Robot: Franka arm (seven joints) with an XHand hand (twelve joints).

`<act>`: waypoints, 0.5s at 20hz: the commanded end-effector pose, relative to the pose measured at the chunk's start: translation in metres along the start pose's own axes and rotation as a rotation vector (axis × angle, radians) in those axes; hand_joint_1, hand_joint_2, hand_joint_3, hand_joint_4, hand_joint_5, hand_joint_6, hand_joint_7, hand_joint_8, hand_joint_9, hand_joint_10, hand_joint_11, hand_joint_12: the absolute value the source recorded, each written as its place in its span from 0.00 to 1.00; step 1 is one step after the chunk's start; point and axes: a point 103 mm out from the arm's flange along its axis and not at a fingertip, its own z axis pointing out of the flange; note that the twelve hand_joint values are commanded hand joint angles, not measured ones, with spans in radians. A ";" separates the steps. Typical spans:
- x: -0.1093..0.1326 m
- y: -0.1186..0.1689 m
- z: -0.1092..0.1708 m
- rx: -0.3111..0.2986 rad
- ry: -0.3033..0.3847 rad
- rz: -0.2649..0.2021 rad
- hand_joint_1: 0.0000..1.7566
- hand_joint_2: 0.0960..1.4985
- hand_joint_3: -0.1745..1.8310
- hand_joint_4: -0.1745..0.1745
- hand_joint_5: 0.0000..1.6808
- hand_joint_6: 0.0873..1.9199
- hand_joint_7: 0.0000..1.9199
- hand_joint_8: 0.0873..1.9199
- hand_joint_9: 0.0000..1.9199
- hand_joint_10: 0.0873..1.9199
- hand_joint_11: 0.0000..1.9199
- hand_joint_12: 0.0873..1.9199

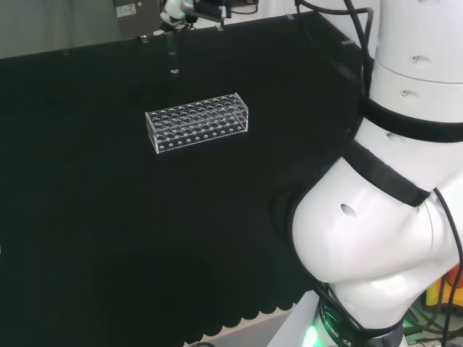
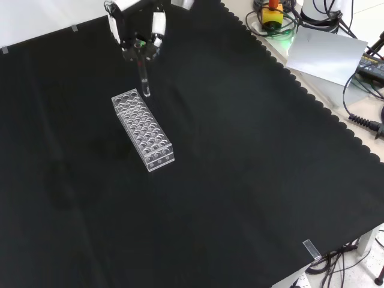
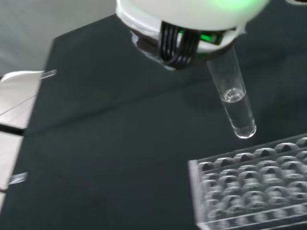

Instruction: Shake the test tube.

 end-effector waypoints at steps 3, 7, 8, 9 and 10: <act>-0.105 -0.021 -0.038 -0.091 -0.064 0.182 0.75 0.48 0.31 0.00 0.79 0.05 0.68 0.39 0.82 0.32 0.60 0.44; -0.134 -0.030 -0.052 -0.126 -0.086 0.243 0.75 0.48 0.31 0.00 0.79 0.05 0.68 0.39 0.82 0.32 0.60 0.44; -0.138 -0.031 -0.054 -0.130 -0.087 0.253 0.75 0.48 0.31 0.00 0.79 0.05 0.68 0.39 0.82 0.32 0.60 0.44; -0.139 -0.032 -0.054 -0.134 -0.087 0.259 0.75 0.48 0.31 0.00 0.79 0.05 0.68 0.39 0.82 0.32 0.60 0.44; -0.140 -0.032 -0.054 -0.137 -0.082 0.263 0.75 0.48 0.31 0.00 0.79 0.05 0.68 0.39 0.82 0.32 0.60 0.44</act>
